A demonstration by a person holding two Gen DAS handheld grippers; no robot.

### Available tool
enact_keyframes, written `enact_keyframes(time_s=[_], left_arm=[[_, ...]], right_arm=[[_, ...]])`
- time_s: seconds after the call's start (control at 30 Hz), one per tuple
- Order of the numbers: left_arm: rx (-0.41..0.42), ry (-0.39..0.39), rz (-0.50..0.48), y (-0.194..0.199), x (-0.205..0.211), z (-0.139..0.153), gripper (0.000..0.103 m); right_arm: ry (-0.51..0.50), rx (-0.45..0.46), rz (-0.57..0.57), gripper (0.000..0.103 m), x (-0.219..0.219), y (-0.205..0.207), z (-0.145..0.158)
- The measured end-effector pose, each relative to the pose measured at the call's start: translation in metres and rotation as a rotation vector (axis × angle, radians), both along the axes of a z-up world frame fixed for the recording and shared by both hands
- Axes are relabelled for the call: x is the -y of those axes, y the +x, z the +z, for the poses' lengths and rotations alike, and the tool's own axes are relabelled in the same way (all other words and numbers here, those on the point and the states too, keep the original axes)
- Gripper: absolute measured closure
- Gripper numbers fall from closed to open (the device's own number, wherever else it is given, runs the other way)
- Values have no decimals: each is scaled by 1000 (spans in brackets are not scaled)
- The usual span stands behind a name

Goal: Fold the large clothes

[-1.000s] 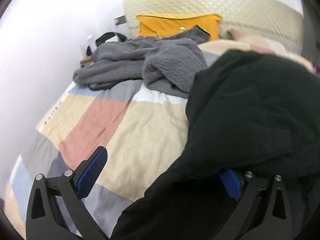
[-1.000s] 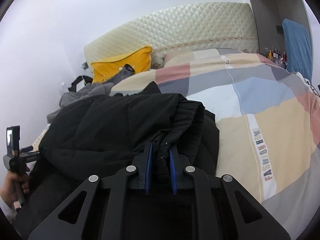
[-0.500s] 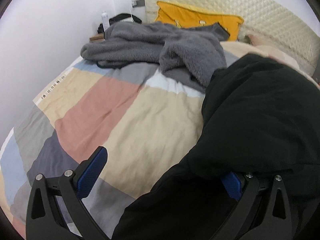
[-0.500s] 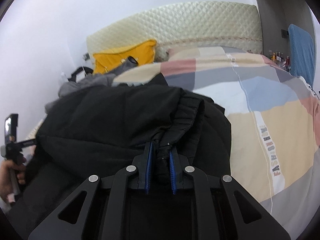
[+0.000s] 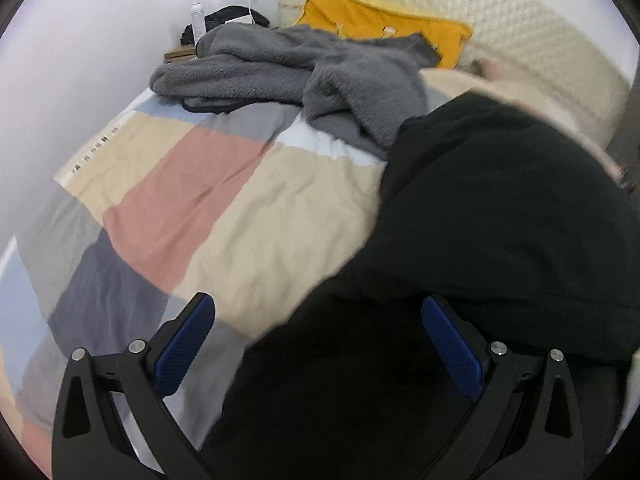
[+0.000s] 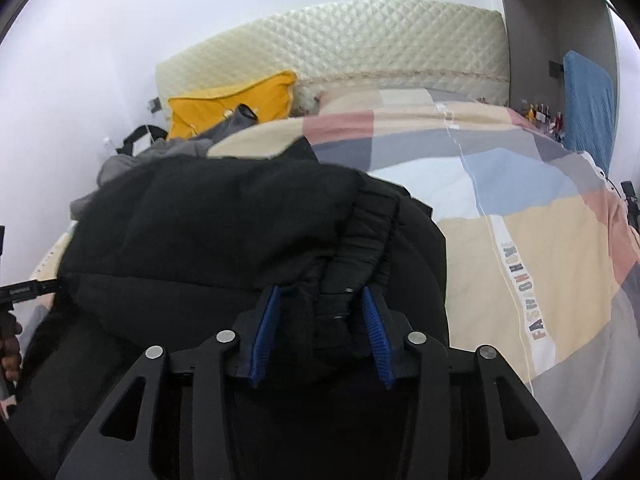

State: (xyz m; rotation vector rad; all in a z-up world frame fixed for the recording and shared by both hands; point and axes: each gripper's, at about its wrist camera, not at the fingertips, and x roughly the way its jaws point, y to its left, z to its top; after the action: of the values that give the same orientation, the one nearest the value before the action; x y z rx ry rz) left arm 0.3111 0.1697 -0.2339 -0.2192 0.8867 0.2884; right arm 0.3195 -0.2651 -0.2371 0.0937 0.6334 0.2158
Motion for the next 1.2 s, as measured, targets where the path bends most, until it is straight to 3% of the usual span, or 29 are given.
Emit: enact_keyframes(time_s=[0.17, 0.37, 0.53, 0.7, 0.9, 1.2], left_arm=[[144, -33, -114, -24, 19, 43, 0], [214, -54, -247, 27, 60, 65, 0], [172, -13, -292, 101, 86, 52, 0], [156, 71, -342, 146, 97, 27, 0], [156, 83, -349, 173, 95, -3, 0], [164, 103, -348, 186, 102, -28, 0]], right_arm=[[-32, 141, 20, 46, -18, -28, 43], [32, 153, 82, 45, -50, 4, 62], [-4, 106, 47, 34, -70, 67, 35], [-10, 95, 44, 27, -64, 106, -3], [49, 51, 57, 24, -60, 131, -23], [31, 60, 60, 23, -66, 147, -44]])
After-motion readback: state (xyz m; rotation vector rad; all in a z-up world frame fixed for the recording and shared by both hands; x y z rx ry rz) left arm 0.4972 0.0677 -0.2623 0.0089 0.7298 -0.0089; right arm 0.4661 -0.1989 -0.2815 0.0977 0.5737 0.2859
